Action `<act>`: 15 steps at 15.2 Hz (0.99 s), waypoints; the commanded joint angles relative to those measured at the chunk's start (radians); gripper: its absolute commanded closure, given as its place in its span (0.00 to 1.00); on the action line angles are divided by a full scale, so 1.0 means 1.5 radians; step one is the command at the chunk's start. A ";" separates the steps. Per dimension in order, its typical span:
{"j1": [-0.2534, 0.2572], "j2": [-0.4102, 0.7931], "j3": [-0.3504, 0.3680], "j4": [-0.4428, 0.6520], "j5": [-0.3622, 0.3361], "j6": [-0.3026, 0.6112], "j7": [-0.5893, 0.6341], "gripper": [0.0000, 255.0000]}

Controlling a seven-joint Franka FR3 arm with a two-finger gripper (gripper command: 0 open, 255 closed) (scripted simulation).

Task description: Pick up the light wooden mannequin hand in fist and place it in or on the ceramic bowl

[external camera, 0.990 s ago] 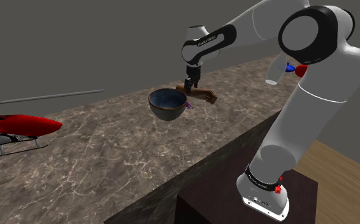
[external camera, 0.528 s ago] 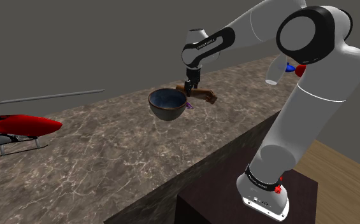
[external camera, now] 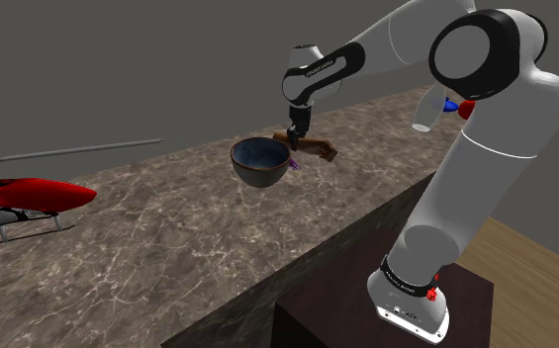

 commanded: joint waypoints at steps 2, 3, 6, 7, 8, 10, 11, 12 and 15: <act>0.000 0.000 0.000 0.000 0.000 0.000 0.000 1.00; 0.000 0.000 0.000 0.000 0.000 0.000 0.000 1.00; 0.000 -0.004 0.000 0.005 -0.001 -0.009 0.000 1.00; 0.000 -0.008 0.000 0.010 -0.001 -0.018 0.000 1.00; 0.001 -0.012 0.001 0.015 -0.002 -0.027 0.001 1.00; 0.001 -0.019 0.001 0.025 -0.003 -0.044 0.001 1.00; 0.001 -0.023 0.002 0.031 -0.004 -0.053 0.001 1.00; 0.001 -0.026 0.002 0.037 -0.004 -0.062 0.001 1.00; 0.002 -0.035 0.003 0.055 -0.005 -0.089 0.001 1.00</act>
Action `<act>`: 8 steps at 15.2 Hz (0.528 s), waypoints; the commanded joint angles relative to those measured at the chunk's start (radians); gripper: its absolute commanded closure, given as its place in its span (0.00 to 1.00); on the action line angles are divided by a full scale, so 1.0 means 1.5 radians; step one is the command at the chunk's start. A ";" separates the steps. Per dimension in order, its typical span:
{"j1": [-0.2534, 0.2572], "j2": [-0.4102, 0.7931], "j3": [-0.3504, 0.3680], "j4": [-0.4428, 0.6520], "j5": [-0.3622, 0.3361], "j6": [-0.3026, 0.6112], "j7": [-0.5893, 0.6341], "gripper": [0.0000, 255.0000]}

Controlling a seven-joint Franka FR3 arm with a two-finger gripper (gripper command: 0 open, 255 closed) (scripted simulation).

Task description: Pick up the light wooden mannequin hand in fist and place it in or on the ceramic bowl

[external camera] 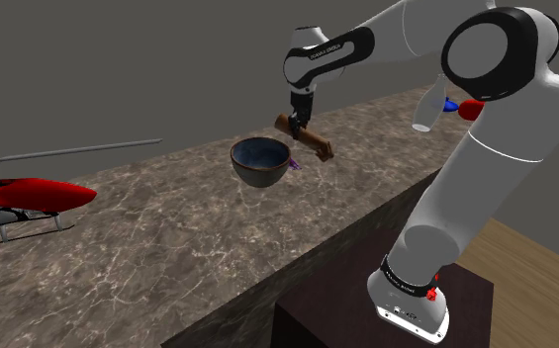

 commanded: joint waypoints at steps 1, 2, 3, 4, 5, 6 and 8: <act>0.000 -0.004 0.000 0.013 0.000 -0.017 -0.001 1.00; 0.000 -0.006 0.000 0.020 -0.001 -0.025 -0.001 1.00; 0.000 -0.009 0.001 0.026 -0.001 -0.034 -0.001 1.00; 0.000 -0.011 0.001 0.033 -0.001 -0.043 -0.002 1.00; 0.001 -0.013 0.001 0.040 -0.001 -0.052 -0.002 1.00; 0.001 -0.015 0.002 0.047 -0.001 -0.061 -0.002 1.00; 0.001 -0.018 0.002 0.061 -0.002 -0.079 -0.003 1.00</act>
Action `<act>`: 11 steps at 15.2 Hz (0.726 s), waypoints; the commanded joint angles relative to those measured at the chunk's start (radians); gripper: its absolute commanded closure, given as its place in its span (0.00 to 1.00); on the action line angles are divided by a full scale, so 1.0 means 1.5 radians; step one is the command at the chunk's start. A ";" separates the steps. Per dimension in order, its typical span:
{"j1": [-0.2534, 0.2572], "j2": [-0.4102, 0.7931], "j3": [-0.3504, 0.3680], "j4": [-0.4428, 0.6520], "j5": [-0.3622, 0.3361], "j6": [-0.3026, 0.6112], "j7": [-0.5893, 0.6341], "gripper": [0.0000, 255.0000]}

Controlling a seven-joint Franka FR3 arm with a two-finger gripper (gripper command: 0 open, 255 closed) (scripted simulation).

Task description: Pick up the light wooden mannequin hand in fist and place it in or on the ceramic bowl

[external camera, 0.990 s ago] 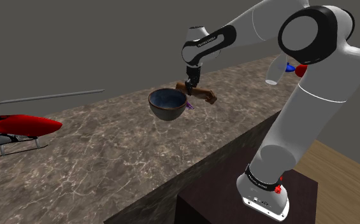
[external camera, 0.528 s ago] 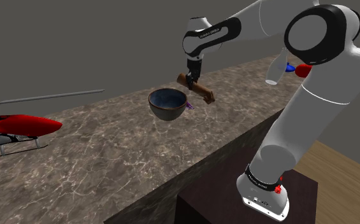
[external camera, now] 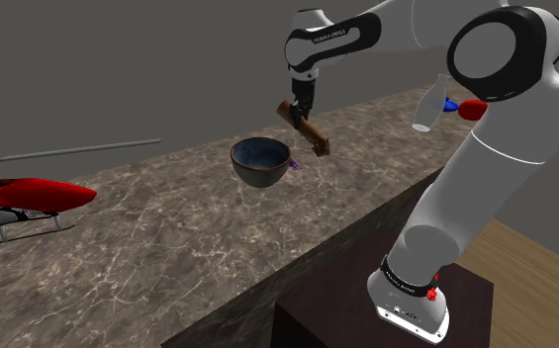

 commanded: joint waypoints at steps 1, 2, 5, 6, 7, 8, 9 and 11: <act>0.001 -0.005 0.002 0.014 -0.001 -0.018 0.001 1.00; 0.001 -0.006 0.002 0.021 -0.001 -0.027 0.001 1.00; 0.002 -0.010 0.003 0.045 -0.001 -0.054 0.000 1.00; 0.002 -0.010 0.003 0.053 0.000 -0.063 -0.001 1.00; 0.002 -0.011 0.003 0.061 0.000 -0.072 -0.001 1.00; 0.002 -0.011 0.003 0.070 0.000 -0.080 -0.002 1.00; 0.002 -0.012 0.004 0.078 0.000 -0.089 -0.002 1.00; 0.003 -0.012 0.004 0.096 0.000 -0.107 -0.003 1.00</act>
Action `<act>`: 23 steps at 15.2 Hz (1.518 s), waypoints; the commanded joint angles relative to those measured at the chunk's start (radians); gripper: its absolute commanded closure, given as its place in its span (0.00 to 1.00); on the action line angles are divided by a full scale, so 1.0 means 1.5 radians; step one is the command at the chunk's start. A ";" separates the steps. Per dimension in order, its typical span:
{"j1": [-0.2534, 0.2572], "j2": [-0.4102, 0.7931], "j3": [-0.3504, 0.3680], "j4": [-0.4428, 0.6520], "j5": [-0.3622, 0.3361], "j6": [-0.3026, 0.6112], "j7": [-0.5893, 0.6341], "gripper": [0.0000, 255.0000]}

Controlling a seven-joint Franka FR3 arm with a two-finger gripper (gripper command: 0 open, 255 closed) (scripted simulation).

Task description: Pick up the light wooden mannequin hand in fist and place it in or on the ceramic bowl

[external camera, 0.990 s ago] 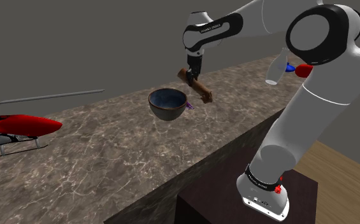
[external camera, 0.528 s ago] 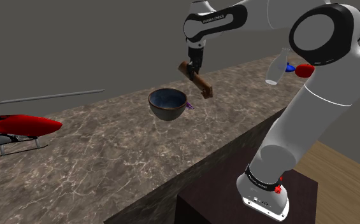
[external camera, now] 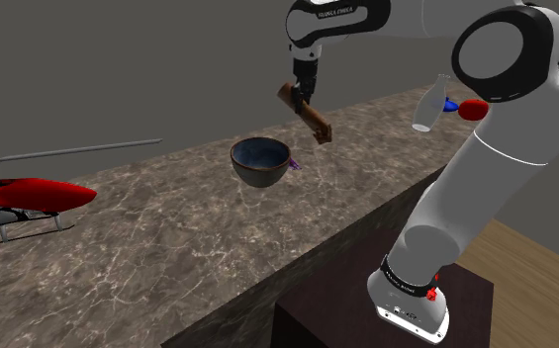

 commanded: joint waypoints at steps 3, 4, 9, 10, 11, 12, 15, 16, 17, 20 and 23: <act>0.000 0.000 0.000 0.037 0.001 -0.036 -0.003 1.00; 0.000 0.000 0.000 0.041 0.001 -0.040 -0.003 1.00; 0.036 -0.013 0.047 0.028 0.005 -0.047 0.078 1.00; 0.043 -0.013 0.056 0.028 0.006 -0.048 0.094 1.00; 0.050 -0.013 0.065 0.028 0.007 -0.049 0.110 1.00; 0.057 -0.012 0.074 0.029 0.009 -0.051 0.125 1.00; 0.078 -0.006 0.101 0.037 0.014 -0.056 0.172 1.00; 0.085 -0.002 0.110 0.041 0.016 -0.058 0.188 1.00; 0.093 0.002 0.119 0.046 0.018 -0.059 0.203 1.00; 0.114 0.018 0.144 0.066 0.023 -0.066 0.249 1.00; 0.119 0.022 0.150 0.052 0.023 -0.049 0.260 1.00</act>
